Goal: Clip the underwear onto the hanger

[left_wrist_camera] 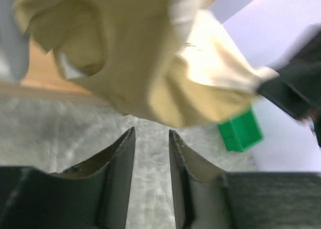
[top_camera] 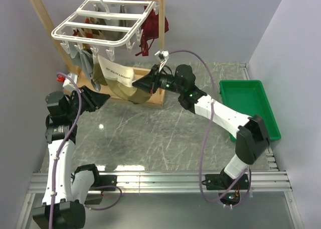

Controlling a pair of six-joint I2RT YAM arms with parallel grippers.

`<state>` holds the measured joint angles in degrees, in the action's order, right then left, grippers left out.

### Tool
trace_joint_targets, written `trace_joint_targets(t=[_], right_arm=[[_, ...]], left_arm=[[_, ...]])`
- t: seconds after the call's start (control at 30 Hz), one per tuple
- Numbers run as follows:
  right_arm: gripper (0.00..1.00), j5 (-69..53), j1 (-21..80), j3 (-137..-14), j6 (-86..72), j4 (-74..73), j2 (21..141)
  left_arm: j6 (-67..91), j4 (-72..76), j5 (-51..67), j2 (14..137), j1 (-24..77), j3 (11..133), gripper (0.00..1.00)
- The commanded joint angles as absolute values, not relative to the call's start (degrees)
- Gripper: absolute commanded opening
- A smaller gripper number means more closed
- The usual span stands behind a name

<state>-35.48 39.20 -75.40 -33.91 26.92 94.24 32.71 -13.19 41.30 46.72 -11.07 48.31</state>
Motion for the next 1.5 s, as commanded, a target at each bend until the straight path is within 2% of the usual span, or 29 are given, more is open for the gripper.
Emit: trace_joint_targets(t=[0.0,0.17,0.3,0.53,0.73,0.97,1.17,1.33,1.47], right_arm=[[0.0,-31.73,44.11,-74.36,-11.81,23.04,87.38],[0.0,-30.85,50.79,-74.53,10.57,16.98,85.69],[0.0,-29.62,55.45,-79.0,25.72,9.16,88.41],[0.0,-26.02,59.24,-84.72,44.73,-2.8,94.83],[0.0,-24.26,58.19,-84.03,39.92,2.87,93.52],[0.0,-25.66,52.74,-81.38,31.91,6.86,87.63],[0.0,-28.56,49.84,-83.75,29.44,5.28,86.4],[0.0,-29.53,49.66,-83.85,29.79,3.78,85.96],[0.0,-30.93,49.75,-84.55,29.53,3.08,85.43]], left_arm=[[43.06,-8.71,40.6,48.07,-11.25,45.71,0.34],[50.17,1.1,43.06,52.72,-10.38,43.07,0.23],[54.75,9.73,45.52,55.54,-7.39,41.93,0.19],[62.49,26.0,51.68,61.17,-4.13,39.38,0.19],[59.17,21.99,50.72,62.41,-4.65,40.69,0.2],[50.28,5.73,45.97,54.59,-10.98,43.68,0.28],[44.91,-4.47,47.28,47.99,-14.15,44.91,0.27],[47.72,-0.53,51.41,47.63,-13.62,42.81,0.21],[51.15,5.17,53.09,49.3,-10.47,40.87,0.2]])
